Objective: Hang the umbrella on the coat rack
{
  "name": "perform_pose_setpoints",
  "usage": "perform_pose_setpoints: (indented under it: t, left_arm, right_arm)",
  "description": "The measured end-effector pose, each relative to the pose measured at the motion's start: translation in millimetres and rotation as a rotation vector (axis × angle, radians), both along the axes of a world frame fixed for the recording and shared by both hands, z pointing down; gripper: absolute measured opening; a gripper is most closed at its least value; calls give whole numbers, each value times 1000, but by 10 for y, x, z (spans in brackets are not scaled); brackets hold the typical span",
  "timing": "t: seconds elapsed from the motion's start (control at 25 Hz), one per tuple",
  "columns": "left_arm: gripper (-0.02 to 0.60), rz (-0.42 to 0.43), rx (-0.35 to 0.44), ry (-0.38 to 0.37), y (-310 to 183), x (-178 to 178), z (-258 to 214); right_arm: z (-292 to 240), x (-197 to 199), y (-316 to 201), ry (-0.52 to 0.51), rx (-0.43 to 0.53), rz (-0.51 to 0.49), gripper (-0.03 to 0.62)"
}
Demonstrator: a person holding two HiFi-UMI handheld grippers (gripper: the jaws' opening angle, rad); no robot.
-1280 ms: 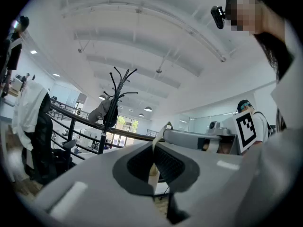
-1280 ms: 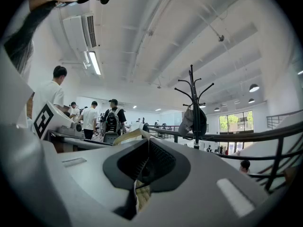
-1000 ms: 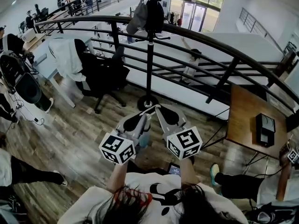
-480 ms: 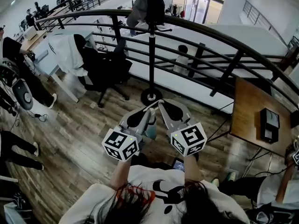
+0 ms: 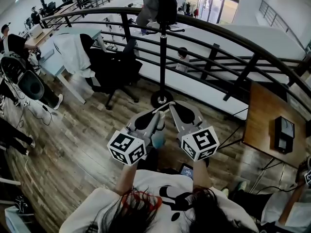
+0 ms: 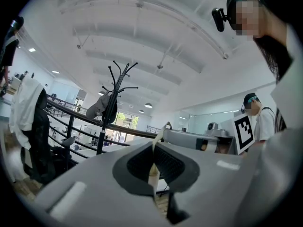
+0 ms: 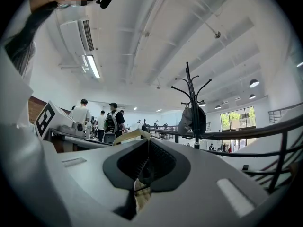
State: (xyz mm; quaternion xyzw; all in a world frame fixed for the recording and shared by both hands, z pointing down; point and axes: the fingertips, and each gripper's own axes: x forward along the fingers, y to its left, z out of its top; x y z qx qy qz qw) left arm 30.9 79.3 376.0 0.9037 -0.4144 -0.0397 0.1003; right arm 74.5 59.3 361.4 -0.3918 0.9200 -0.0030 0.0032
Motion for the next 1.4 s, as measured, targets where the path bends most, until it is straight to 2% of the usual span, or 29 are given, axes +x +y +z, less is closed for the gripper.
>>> perform_pose_setpoints:
  t: [0.28,0.56,1.08,1.4]
  left_arm:
    - [0,1,-19,15,-422,-110,86]
    - [0,28,-35,17,-1168,-252,107]
    - [0,89,-36,34,-2426,-783,-66]
    - [0,188,13,51,-3024,-877,-306]
  right_arm:
    - [100,-96,-421,11,-22,9,29]
    - [109,-296,-1223,15,-34,23,29]
    - [-18,-831,-2549,10,-42,80,29]
    - [-244,-916,-3149,27,8,160,29]
